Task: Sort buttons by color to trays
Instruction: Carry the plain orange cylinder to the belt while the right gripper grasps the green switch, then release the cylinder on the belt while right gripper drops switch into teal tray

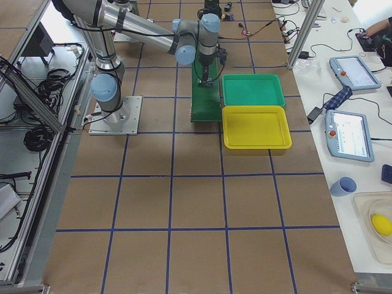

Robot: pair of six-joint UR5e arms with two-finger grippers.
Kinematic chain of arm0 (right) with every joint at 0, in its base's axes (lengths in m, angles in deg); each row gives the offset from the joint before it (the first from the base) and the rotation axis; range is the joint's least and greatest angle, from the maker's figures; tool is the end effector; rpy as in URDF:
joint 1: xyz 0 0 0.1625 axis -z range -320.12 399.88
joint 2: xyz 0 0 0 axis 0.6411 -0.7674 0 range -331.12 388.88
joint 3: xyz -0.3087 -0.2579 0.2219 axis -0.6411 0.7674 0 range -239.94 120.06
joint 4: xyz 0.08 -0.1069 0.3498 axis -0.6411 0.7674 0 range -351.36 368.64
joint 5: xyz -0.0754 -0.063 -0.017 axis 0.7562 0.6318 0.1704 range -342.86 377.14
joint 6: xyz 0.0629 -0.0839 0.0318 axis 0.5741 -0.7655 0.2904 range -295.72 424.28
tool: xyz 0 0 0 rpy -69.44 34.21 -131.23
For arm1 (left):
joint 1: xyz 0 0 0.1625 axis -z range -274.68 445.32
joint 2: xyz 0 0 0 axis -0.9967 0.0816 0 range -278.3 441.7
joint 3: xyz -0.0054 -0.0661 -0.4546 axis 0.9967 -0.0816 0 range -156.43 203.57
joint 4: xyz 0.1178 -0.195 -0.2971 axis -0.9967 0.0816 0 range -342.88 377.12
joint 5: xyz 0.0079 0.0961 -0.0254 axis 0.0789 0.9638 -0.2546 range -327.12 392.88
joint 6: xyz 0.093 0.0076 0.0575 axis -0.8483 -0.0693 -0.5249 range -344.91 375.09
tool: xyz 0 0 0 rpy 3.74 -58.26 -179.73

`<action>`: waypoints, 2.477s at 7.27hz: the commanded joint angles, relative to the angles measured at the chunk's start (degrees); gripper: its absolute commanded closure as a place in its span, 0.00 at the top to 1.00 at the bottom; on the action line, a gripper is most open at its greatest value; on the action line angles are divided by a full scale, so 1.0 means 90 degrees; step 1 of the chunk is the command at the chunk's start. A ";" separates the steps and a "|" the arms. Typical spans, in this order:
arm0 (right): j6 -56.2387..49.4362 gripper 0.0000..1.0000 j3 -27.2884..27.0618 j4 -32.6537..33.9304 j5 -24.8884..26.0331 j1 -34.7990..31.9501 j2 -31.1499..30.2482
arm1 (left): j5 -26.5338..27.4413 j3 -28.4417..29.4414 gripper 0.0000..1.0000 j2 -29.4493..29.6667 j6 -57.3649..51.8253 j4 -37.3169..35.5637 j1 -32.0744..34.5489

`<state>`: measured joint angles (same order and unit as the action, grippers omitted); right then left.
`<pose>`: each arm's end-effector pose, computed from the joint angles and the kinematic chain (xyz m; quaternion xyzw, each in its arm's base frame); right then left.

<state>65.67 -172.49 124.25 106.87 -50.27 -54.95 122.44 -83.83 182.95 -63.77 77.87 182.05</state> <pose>0.1350 -0.4495 0.3364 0.0109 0.9996 0.0270 0.0020 -0.1915 -0.4784 0.3368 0.6794 0.7337 -0.0065 0.0000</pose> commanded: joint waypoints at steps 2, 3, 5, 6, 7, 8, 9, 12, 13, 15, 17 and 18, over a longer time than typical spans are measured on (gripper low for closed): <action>-0.0027 1.00 -0.0024 0.0659 0.0010 0.0026 0.0398 | 0.0010 -0.0488 0.00 -0.0263 -0.0202 -0.0412 0.0121; 0.0079 1.00 -0.0034 0.0592 0.0030 0.0026 0.0428 | 0.0019 -0.0644 0.00 -0.0283 -0.0164 -0.0431 0.0131; 0.0032 1.00 -0.0043 0.0553 0.0030 0.0133 0.0438 | 0.0010 -0.1034 0.26 -0.0332 -0.0202 -0.1070 0.0131; 0.0002 1.00 -0.0121 0.0562 0.0030 0.0249 0.0554 | -0.0019 -0.1181 0.64 -0.0293 -0.0106 -0.1230 0.0131; -0.0037 0.95 -0.0131 0.0591 0.0020 0.0454 0.0594 | -0.0049 -0.1221 1.00 -0.0370 -0.0095 -0.1241 0.0131; -0.0037 0.62 -0.0131 0.0563 -0.0028 0.0543 0.0604 | 0.0009 -0.1221 1.00 -0.0420 -0.0095 -0.1242 0.0131; -0.0018 0.31 -0.0112 0.0533 -0.0058 0.0544 0.0595 | 0.0010 -0.1134 1.00 -0.0488 -0.0095 -0.1251 0.0131; -0.0056 0.16 0.0150 0.0552 -0.0039 0.0553 0.0614 | -0.0019 -0.0841 1.00 -0.0489 -0.0018 -0.1212 -0.0344; -0.0056 0.17 0.0635 0.0504 -0.0058 0.0544 0.0653 | -0.0068 -0.0850 1.00 -0.0459 0.0428 -0.1212 -0.0773; -0.0085 0.19 0.2009 0.0484 -0.0388 0.0514 0.1605 | -0.0068 -0.0540 1.00 -0.0236 0.0802 -0.1174 -0.1379; -0.0300 0.27 0.3009 0.0494 -0.0322 0.0514 0.2796 | -0.0455 -0.0362 1.00 0.0096 0.1300 -0.1173 -0.2179; -0.0301 0.47 0.3110 0.0484 -0.0341 0.0505 0.2976 | -0.0536 -0.0236 1.00 0.0301 0.2036 -0.1183 -0.2454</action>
<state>63.23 -147.39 128.69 103.86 -45.66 -31.93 119.26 -87.18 183.53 -51.24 67.31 163.54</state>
